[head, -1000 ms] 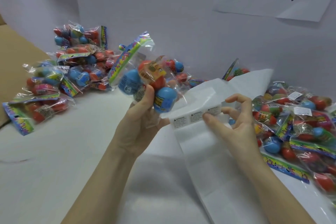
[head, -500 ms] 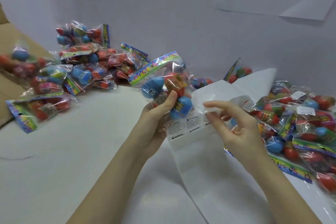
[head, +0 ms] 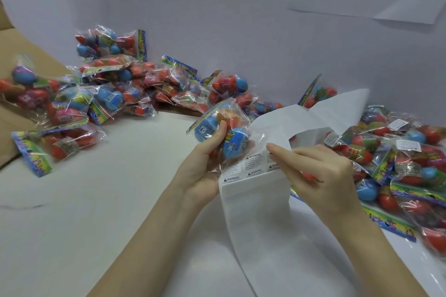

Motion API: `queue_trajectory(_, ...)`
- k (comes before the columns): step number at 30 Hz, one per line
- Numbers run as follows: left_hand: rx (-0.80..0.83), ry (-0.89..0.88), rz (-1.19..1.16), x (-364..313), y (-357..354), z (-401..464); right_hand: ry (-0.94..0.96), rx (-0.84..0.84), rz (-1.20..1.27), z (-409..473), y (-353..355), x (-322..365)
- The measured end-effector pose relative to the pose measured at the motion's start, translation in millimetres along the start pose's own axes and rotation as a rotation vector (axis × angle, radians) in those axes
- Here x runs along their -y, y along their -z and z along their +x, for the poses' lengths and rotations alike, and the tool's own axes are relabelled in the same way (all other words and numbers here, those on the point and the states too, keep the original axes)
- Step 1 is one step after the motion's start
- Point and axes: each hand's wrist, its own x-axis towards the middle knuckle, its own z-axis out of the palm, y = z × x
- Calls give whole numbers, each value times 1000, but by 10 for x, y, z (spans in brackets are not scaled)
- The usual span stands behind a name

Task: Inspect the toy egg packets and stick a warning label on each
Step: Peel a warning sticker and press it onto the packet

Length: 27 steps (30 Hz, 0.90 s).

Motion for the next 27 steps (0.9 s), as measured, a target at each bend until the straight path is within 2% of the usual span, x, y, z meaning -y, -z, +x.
queue_trajectory(7, -20, -34, 40, 8, -4, -6, 0, -26, -112, -15, -17, 4)
queue_trajectory(10, -3, -48, 53, 14, -20, -21, -65, -64, -204, -8, -47, 30)
queue_trajectory(16, -16, -46, 37, 13, -16, -15, -169, -122, -180, -14, -103, 119)
queue_trajectory(27, 21, -41, 29, 40, -15, -16, -15, -159, -237, -51, -113, 94)
